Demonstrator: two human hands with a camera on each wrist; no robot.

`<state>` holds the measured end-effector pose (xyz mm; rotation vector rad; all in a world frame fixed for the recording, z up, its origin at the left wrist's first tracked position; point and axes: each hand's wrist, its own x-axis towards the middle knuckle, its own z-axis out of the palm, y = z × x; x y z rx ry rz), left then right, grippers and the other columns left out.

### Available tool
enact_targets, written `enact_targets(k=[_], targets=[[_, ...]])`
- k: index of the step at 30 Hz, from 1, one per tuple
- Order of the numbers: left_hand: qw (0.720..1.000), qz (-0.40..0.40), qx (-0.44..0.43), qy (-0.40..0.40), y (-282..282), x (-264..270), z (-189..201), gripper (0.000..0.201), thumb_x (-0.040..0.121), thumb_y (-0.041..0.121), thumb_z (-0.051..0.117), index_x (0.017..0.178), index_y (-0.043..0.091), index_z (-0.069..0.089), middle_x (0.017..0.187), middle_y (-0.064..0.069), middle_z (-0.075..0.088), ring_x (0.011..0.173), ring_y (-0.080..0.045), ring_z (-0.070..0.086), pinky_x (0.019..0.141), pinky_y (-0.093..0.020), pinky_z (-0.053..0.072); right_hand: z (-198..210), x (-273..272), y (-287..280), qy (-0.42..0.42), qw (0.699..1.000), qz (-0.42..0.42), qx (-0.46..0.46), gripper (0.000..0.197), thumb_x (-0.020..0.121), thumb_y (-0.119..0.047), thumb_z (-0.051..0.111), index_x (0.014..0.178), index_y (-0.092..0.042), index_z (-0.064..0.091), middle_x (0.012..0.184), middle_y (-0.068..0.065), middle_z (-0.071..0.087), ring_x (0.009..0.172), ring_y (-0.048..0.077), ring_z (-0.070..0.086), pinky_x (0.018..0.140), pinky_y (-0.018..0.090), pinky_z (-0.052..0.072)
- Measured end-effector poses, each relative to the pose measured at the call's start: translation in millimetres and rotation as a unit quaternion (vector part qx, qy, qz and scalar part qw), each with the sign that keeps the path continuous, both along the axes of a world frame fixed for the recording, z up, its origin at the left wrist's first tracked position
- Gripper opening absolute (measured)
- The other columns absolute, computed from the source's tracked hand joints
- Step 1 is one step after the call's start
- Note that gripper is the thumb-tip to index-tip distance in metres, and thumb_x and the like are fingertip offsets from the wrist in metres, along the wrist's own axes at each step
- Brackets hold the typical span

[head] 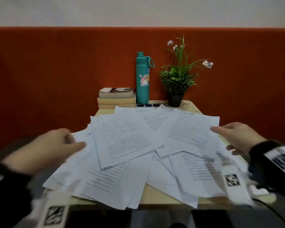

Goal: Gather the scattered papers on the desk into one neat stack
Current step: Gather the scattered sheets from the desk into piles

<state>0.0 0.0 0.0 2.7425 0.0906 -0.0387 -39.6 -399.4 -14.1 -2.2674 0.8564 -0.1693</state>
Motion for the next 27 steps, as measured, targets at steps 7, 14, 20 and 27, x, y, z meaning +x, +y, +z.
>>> enact_targets(k=[7, 14, 20, 27], targets=[[0.985, 0.054, -0.010, 0.163, -67.0, 81.2, -37.3, 0.092, 0.080, 0.057, 0.062, 0.144, 0.001, 0.027, 0.131, -0.017, 0.056, 0.115, -0.031, 0.059, 0.091, -0.037, 0.052, -38.3, 62.5, 1.3, 0.190, 0.981, -0.004, -0.025, 0.066, 0.076, -0.040, 0.074, 0.128, -0.005, 0.053, 0.104, 0.011, 0.062, 0.100, 0.030, 0.059, 0.079, 0.031, 0.047], [0.982, 0.104, 0.028, 0.154, -76.9, 93.5, -62.8, 0.114, 0.061, 0.049, 0.082, 0.142, 0.007, 0.013, 0.135, -0.022, 0.042, 0.118, -0.035, 0.052, 0.094, -0.038, 0.049, -40.6, 69.6, 3.9, 0.199, 0.979, 0.001, -0.043, 0.052, 0.088, -0.031, 0.063, 0.131, -0.003, 0.051, 0.135, 0.013, 0.054, 0.124, 0.027, 0.053, 0.093, 0.028, 0.046], [0.988, 0.110, -0.078, 0.080, -80.6, 94.7, -60.8, 0.090, 0.074, 0.006, 0.077, 0.138, -0.001, 0.015, 0.123, -0.028, 0.054, 0.109, -0.040, 0.057, 0.083, -0.040, 0.048, -46.1, 71.6, -9.3, 0.000, 0.999, -0.037, 0.024, 0.029, 0.087, -0.007, 0.050, 0.115, -0.005, 0.059, 0.110, 0.018, 0.063, 0.101, 0.037, 0.058, 0.077, 0.036, 0.047], [0.975, 0.025, -0.196, -0.105, -62.0, 83.0, -7.3, 0.009, 0.090, 0.013, 0.060, 0.096, 0.009, 0.065, 0.095, -0.014, 0.068, 0.089, -0.033, 0.065, 0.080, -0.040, 0.052, -48.3, 64.0, -7.7, -0.002, 0.993, 0.002, 0.122, 0.024, 0.087, 0.001, 0.042, 0.104, -0.002, 0.058, 0.098, 0.019, 0.063, 0.080, 0.032, 0.056, 0.066, 0.033, 0.046]])
